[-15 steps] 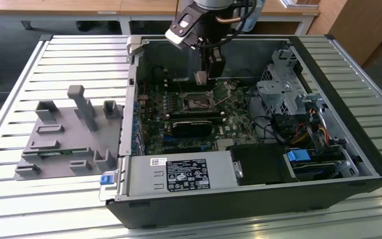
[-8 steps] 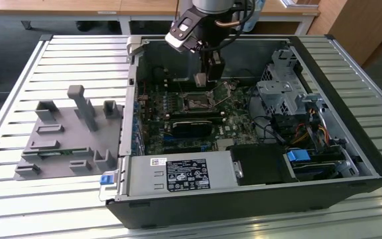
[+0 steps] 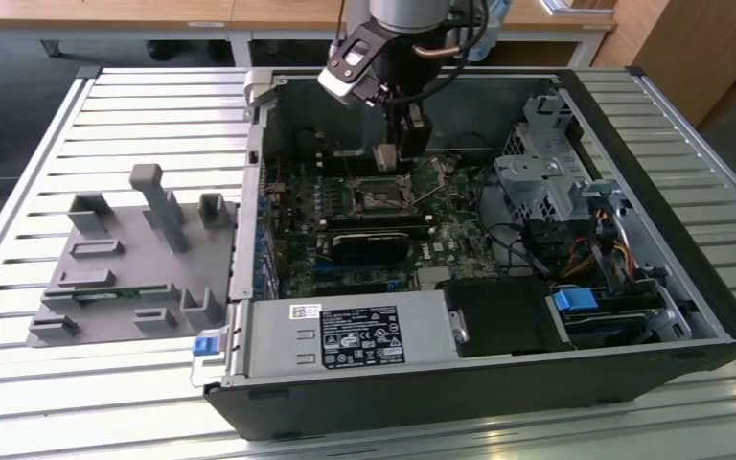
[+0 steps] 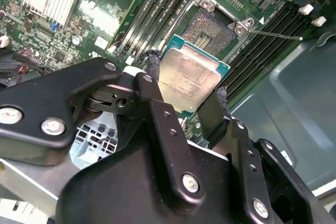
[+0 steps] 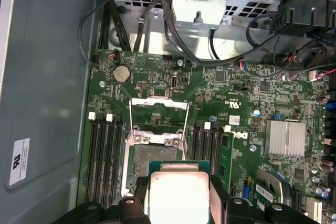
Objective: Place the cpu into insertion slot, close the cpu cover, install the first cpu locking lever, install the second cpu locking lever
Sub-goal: 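Place the cpu into insertion slot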
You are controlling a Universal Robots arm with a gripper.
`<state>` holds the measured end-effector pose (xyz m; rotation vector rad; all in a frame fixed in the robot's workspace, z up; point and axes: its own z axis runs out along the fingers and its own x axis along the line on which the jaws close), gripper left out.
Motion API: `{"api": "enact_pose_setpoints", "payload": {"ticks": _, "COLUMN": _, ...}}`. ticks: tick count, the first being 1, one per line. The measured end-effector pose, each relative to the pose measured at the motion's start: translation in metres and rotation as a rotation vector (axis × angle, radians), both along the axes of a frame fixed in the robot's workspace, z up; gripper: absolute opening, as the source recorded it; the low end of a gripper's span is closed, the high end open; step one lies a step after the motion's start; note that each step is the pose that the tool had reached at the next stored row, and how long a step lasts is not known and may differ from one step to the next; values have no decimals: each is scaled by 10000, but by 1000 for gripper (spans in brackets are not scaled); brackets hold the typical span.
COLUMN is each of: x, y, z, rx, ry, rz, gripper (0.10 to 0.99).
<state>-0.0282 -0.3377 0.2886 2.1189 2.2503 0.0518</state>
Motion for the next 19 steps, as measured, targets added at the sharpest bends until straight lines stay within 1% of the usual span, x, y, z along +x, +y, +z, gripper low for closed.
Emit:
{"api": "enact_pose_setpoints", "payload": {"ticks": 12, "x": -2, "y": 35, "z": -132, "rx": 0, "ry": 0, "rz": -61, "gripper": 537}}
{"api": "enact_pose_setpoints", "payload": {"ticks": 19, "x": -3, "y": 42, "z": -209, "rx": 1, "ry": 0, "rz": -106, "gripper": 537}}
